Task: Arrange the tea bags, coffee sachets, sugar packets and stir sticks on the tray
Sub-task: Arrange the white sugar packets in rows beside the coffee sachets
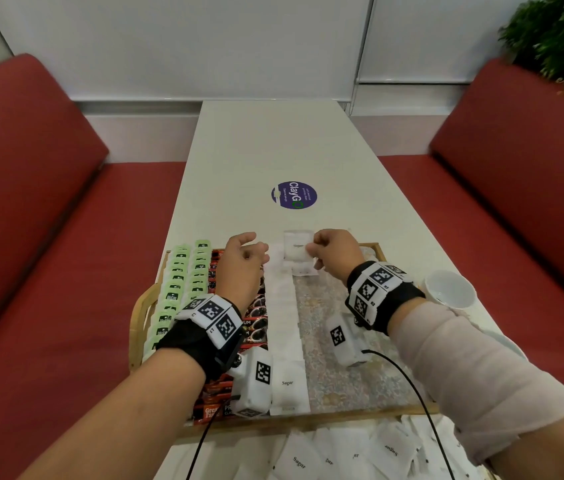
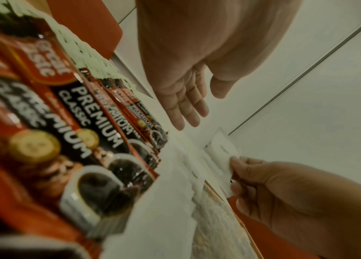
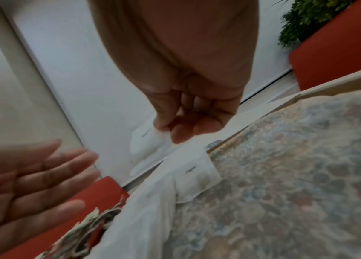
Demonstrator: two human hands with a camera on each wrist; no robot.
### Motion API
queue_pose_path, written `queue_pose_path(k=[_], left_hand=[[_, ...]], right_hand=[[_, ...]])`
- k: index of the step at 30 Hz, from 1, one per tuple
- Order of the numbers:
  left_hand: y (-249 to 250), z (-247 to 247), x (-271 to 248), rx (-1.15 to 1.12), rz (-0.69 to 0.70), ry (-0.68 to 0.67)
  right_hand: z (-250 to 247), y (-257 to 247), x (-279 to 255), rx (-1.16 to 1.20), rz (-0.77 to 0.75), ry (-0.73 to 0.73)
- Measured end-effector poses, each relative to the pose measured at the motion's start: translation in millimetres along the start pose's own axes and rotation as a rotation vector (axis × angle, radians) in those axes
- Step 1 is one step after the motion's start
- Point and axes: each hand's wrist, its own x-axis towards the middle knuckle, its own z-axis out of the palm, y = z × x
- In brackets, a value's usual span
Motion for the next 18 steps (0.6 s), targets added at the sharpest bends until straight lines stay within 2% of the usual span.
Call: queue_pose_path(k=[7,18], left_hand=[[-1,-2,1,0.004,0.005,-0.031],[-3,-7,3,0.029,0.016,-0.039]], right_hand=[[0,23,14,-0.183,0.2,-0.023],[12,21,24,-0.219,0.269,-0.058]])
